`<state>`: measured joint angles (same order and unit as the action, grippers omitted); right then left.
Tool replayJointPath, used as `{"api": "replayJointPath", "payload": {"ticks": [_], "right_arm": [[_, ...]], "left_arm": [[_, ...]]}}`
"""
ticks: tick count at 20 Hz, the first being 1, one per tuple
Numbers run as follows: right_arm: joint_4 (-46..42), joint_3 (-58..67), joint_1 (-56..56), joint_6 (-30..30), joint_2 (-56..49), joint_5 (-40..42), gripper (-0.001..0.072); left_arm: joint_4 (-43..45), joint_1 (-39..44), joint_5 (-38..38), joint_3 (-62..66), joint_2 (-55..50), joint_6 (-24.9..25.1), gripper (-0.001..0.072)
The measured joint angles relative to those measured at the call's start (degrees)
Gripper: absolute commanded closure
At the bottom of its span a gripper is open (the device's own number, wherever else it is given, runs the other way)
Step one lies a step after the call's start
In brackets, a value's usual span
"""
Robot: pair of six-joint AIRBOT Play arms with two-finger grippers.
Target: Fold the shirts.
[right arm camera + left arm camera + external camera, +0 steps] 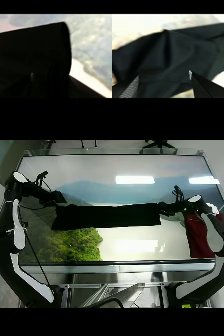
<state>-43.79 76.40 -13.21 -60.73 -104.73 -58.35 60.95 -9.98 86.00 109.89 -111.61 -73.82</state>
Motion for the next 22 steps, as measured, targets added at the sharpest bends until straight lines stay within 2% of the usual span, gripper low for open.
{"api": "replayJointPath", "payload": {"ticks": [1,2,4,10,14,17,22], "right_arm": [[1.1,0.0,0.2,0.6,-0.8,-0.7,0.0606],[2.1,0.0,0.4,1.2,-1.5,-1.5,0.0692],[3.5,0.4,0.7,2.8,-2.1,-3.3,0.0692],[6.0,9.7,0.4,3.3,3.5,-12.2,0.0692],[8.7,18.6,0.4,0.2,9.9,-21.0,0.0692],[13.6,21.7,0.9,-1.0,13.6,-24.5,0.0692],[15.8,23.0,5.4,-2.3,14.1,-26.7,0.0692]], "left_arm": [[-1.0,0.6,0.4,-0.5,0.3,-0.2,0.0355],[-1.7,1.4,0.5,-0.7,0.4,-0.2,0.0472],[-2.8,3.8,0.6,-1.1,0.6,-0.2,0.0694],[-4.5,16.5,-3.6,-1.4,-1.0,-0.4,0.0695],[-9.5,27.3,-9.7,-0.6,-6.3,-0.8,0.0695],[-11.4,33.9,-13.3,4.1,-12.3,-1.3,0.0695],[-15.0,37.2,-16.2,7.5,-16.2,-3.2,0.0696]]}}
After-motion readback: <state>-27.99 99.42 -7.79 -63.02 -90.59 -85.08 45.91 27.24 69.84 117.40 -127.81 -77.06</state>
